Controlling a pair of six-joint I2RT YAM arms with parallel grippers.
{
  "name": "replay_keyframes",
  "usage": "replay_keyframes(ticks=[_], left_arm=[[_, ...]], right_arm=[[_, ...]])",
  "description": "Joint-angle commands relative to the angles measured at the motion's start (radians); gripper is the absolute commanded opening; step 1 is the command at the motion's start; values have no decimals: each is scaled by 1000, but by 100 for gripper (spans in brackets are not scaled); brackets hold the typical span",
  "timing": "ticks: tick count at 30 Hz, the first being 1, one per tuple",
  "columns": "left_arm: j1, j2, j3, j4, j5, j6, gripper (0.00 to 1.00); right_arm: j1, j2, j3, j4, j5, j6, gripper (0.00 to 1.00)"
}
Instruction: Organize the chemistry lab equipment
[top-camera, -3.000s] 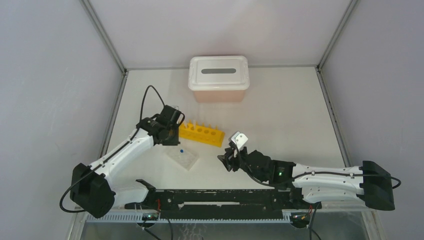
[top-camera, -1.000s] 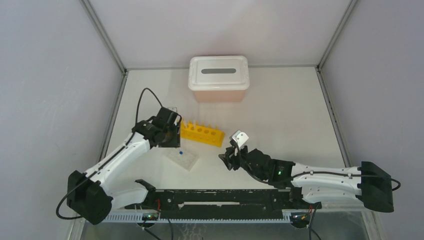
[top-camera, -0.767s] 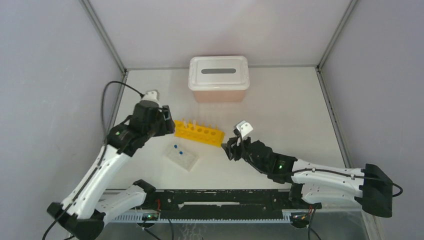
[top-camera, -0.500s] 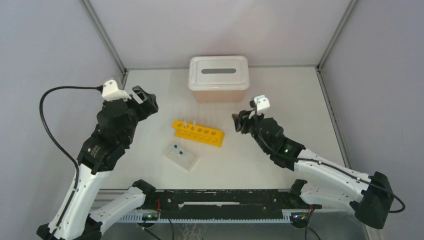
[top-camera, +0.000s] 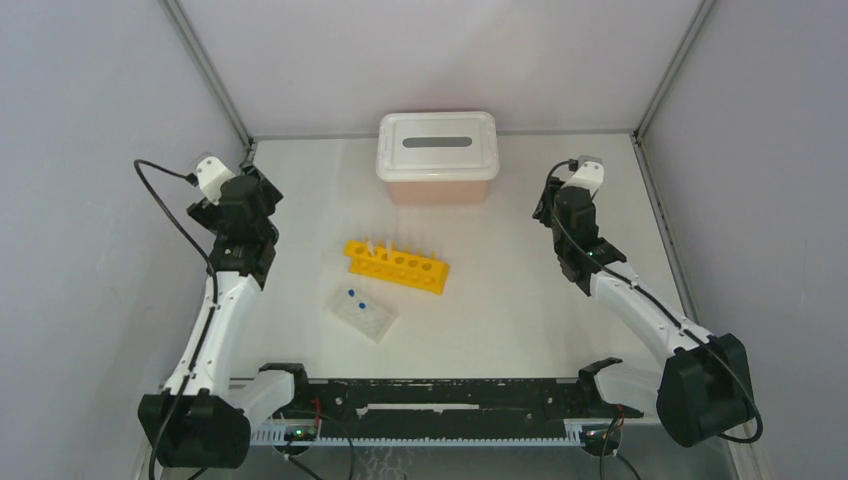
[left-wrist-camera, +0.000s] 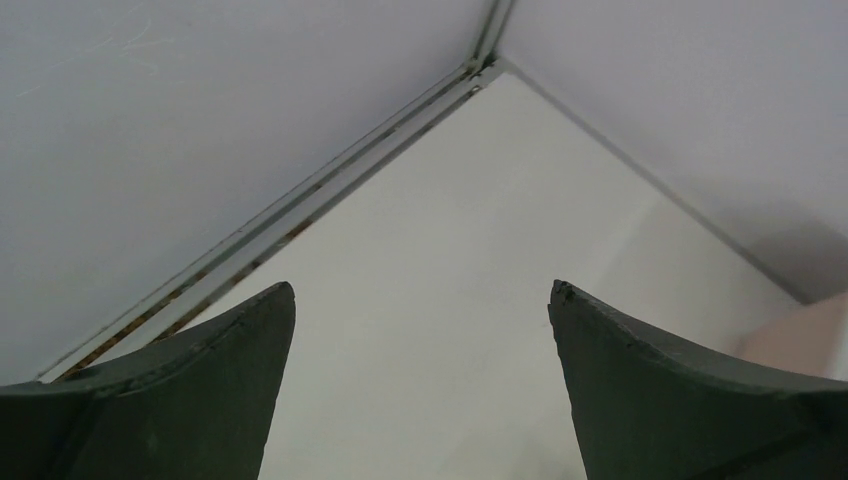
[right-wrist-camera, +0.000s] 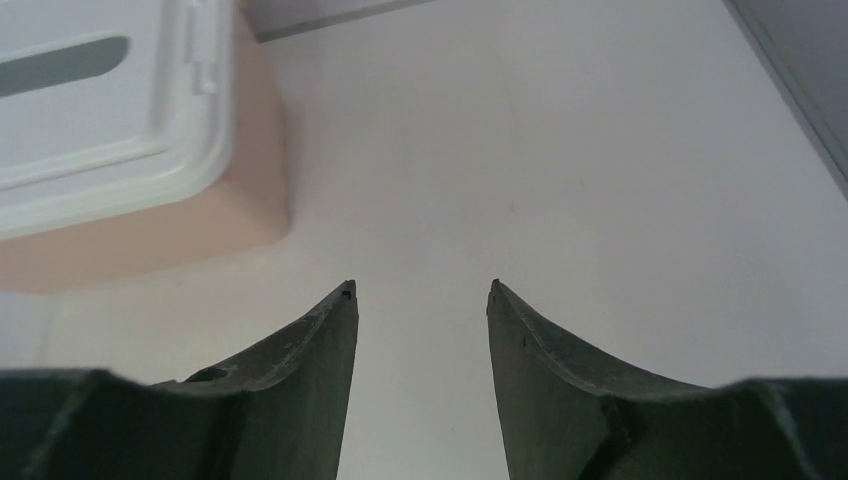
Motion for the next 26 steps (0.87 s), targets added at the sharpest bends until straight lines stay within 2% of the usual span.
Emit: replay_keyframes(ticks=[1, 5, 8, 16, 24, 26], left_arm=[[99, 19, -90, 276, 67, 100, 100], [129, 26, -181, 442, 148, 235, 100], [140, 35, -231, 508, 160, 284, 100], [160, 57, -308, 585, 131, 273, 100], [166, 72, -334, 621, 140, 270, 100], [166, 69, -335, 618, 139, 270, 100]], right_arm=[[-96, -29, -5, -11, -50, 80, 58], [-122, -60, -62, 32, -67, 103, 61], [-133, -68, -80, 35, -66, 131, 62], [-138, -97, -105, 19, -39, 168, 65], [-141, -138, -138, 54, -49, 153, 62], [-141, -140, -140, 50, -24, 162, 66]])
